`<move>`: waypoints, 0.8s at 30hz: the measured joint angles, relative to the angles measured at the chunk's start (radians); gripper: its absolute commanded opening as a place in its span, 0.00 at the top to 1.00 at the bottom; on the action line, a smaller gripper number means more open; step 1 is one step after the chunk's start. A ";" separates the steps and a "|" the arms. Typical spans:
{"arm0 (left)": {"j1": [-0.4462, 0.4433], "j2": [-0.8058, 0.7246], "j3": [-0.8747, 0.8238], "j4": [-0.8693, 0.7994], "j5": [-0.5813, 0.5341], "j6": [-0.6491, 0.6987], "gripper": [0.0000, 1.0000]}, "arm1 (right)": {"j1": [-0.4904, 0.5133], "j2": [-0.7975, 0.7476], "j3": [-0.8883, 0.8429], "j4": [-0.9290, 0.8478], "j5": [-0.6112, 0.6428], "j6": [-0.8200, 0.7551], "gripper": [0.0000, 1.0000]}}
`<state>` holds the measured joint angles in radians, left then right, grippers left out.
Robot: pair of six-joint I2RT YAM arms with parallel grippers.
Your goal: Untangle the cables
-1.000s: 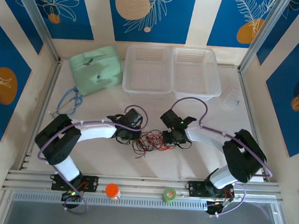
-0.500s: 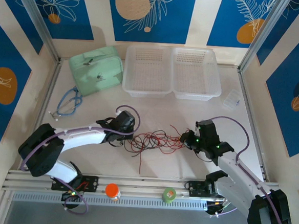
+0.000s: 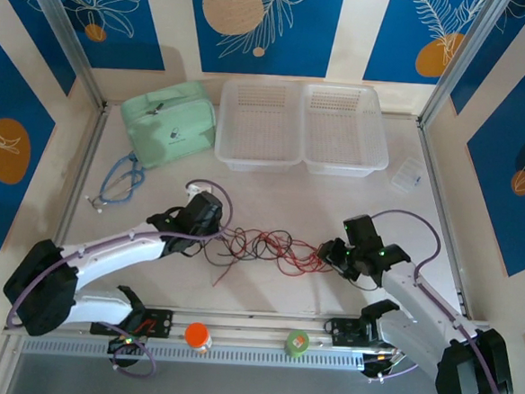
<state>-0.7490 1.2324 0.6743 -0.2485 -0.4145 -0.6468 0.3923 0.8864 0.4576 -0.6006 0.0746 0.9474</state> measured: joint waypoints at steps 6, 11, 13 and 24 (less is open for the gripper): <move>0.001 -0.068 0.000 -0.006 -0.008 0.073 0.37 | 0.098 0.003 0.117 -0.151 0.081 -0.039 0.35; 0.000 -0.099 0.019 -0.035 0.043 0.107 0.30 | 0.249 0.071 0.241 -0.278 0.180 -0.037 0.29; -0.013 -0.092 0.048 -0.052 0.088 0.114 0.28 | 0.309 0.119 0.290 -0.321 0.217 -0.037 0.26; -0.215 0.305 0.273 -0.029 0.248 0.124 0.25 | 0.407 0.446 0.373 -0.280 0.259 -0.056 0.19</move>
<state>-0.9638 1.5372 0.9474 -0.2775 -0.1665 -0.5228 0.7990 1.3327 0.8303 -0.8806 0.3340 0.8909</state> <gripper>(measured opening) 0.752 0.817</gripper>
